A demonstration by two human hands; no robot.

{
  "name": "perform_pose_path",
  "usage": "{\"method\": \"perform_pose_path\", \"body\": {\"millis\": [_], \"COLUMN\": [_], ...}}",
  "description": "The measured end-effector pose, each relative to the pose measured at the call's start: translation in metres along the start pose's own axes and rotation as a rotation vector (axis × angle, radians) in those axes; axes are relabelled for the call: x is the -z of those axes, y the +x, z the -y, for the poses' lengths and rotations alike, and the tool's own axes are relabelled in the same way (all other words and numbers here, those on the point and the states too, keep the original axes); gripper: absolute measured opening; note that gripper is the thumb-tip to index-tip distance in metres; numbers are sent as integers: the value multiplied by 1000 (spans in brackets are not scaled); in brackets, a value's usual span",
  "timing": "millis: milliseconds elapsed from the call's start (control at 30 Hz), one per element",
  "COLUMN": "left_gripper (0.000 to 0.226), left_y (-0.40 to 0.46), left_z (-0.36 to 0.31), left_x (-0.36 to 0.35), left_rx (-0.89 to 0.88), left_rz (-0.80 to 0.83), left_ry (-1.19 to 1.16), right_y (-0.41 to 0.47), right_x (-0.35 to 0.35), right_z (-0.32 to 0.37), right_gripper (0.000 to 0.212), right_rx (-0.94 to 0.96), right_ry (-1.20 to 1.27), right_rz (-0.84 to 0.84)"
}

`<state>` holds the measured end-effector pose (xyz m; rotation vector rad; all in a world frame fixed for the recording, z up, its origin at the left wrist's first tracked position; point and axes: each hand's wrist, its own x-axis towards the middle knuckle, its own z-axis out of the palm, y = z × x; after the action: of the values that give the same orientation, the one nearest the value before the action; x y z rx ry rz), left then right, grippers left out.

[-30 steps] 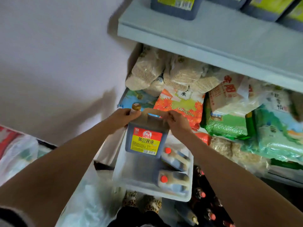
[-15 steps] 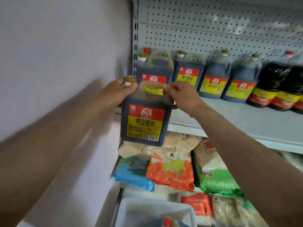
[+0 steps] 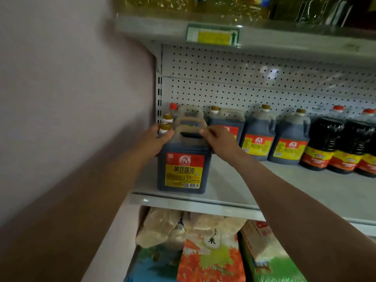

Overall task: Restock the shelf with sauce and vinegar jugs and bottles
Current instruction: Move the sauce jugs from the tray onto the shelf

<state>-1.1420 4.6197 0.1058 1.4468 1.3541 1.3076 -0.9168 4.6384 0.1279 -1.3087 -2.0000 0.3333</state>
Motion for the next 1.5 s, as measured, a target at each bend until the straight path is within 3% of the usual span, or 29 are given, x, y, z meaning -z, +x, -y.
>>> {"method": "perform_pose_path", "body": {"millis": [67,100,200,267,433,533,600,967,1300,1500], "left_gripper": [21,26,33,36,85,114,125,107,103,104], "left_y": [2,2,0,2,8,8,7,15,42,36], "left_z": [1,2,0,-3,-12,-7,-5,-5,-4,8], "left_x": [2,3,3,2,2,-3,-6,-5,-3,-1], "left_rx": [-3,-1,21,-4,-293,-249,-216,-233,-210,-272], "left_rz": [18,22,16,4,21,144,145,88,131,106], "left_ry": [33,47,25,70,405,626,684,711,763,715], "right_y": [-1,-4,-9,-8,-10,-11,-11,-4,11,3], "right_x": [0,1,0,-2,-7,-10,-11,-18,-15,-22], "right_z": [-5,-6,-10,-12,-7,-6,-6,-2,-6,-13], "right_gripper": [26,35,92,111,99,94,94,88,80,91], "right_rx": [-13,-27,-63,-80,-82,-88,-94,-178,-195,-156], "right_ry": [77,113,91,33,-11,-19,-31,15,68,87], "right_rz": [79,133,246,256,172,154,146,82,99,43]}}
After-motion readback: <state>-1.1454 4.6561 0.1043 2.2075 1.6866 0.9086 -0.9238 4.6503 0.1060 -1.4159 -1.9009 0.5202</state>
